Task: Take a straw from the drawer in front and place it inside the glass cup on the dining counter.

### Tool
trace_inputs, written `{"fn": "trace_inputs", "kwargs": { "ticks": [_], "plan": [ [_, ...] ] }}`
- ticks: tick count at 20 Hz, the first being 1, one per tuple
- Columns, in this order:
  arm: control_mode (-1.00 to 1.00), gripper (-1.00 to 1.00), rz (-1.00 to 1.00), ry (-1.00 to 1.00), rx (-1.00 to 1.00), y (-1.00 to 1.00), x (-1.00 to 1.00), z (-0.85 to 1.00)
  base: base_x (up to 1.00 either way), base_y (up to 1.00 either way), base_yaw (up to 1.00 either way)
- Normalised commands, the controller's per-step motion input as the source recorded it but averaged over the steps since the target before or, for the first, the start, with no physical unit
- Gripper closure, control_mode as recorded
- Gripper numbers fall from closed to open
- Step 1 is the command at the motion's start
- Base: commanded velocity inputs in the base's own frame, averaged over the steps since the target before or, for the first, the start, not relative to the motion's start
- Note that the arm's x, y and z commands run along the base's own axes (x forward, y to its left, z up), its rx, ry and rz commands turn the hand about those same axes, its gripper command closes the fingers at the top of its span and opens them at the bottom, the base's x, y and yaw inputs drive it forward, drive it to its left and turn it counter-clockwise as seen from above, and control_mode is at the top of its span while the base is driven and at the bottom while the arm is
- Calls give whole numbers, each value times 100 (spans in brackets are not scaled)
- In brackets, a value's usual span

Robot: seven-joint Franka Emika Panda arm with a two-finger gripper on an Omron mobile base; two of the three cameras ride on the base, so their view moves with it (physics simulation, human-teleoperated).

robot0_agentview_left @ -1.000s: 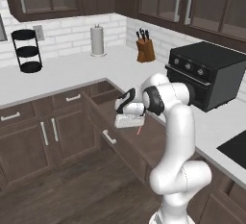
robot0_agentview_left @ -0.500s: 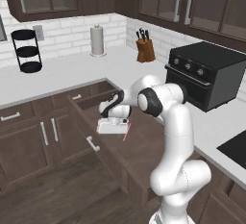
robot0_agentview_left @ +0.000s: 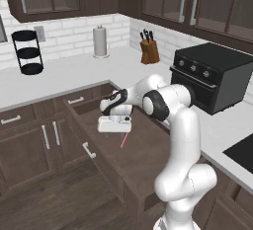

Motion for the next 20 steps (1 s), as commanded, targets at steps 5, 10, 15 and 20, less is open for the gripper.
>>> {"fn": "trace_inputs", "kwargs": {
  "ticks": [5, 10, 15, 20],
  "plan": [
    [-100, -100, -13, 1, -16, -49, 39, 0, 0, 0, 0],
    [-100, -100, -9, 1, -12, -16, 50, -8, 0, 0, 0],
    [-100, -100, -9, 3, -11, -19, 36, -32, 0, 0, 0],
    [-100, -100, -9, 1, -8, -28, 17, -34, 0, 0, 0]
  ]
}}
